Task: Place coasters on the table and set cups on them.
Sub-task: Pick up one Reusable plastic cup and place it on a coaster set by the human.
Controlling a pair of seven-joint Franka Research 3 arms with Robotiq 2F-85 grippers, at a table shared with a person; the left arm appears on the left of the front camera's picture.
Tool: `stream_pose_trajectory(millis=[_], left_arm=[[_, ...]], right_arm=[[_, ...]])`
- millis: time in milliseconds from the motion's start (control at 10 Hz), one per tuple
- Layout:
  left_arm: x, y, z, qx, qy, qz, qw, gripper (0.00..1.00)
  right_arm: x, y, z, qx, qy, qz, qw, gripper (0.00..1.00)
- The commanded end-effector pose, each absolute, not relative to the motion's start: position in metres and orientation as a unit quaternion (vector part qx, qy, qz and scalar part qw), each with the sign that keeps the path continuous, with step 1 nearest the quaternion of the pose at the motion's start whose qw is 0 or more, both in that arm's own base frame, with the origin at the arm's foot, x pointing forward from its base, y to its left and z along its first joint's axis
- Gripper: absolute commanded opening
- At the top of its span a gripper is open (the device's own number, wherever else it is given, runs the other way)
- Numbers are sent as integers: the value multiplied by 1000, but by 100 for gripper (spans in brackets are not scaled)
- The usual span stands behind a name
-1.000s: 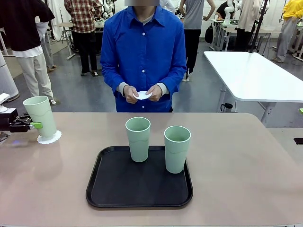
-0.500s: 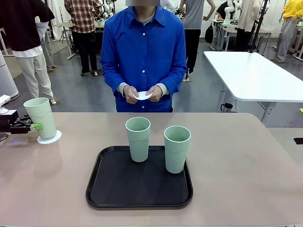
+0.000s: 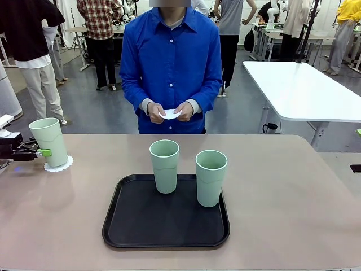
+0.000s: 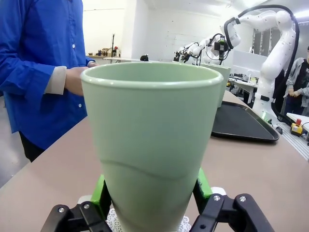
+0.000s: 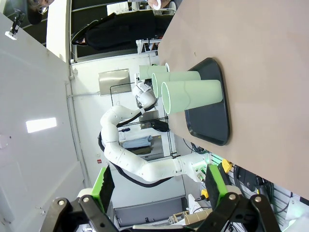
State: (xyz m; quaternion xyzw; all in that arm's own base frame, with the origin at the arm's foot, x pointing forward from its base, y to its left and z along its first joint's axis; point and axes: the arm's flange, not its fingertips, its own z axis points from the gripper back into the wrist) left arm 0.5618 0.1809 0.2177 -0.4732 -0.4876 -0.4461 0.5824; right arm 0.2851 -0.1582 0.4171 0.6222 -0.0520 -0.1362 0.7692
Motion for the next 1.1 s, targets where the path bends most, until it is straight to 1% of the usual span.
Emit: stream_pose_trajectory(millis=[0, 1000], left_arm=[[562, 178, 215, -465, -481, -465, 580, 84], [558, 177, 207, -455, -472, -502, 563, 84]], right_arm=[[287, -158, 417, 628, -58, -138, 764, 100], [287, -158, 417, 628, -58, -138, 764, 100]])
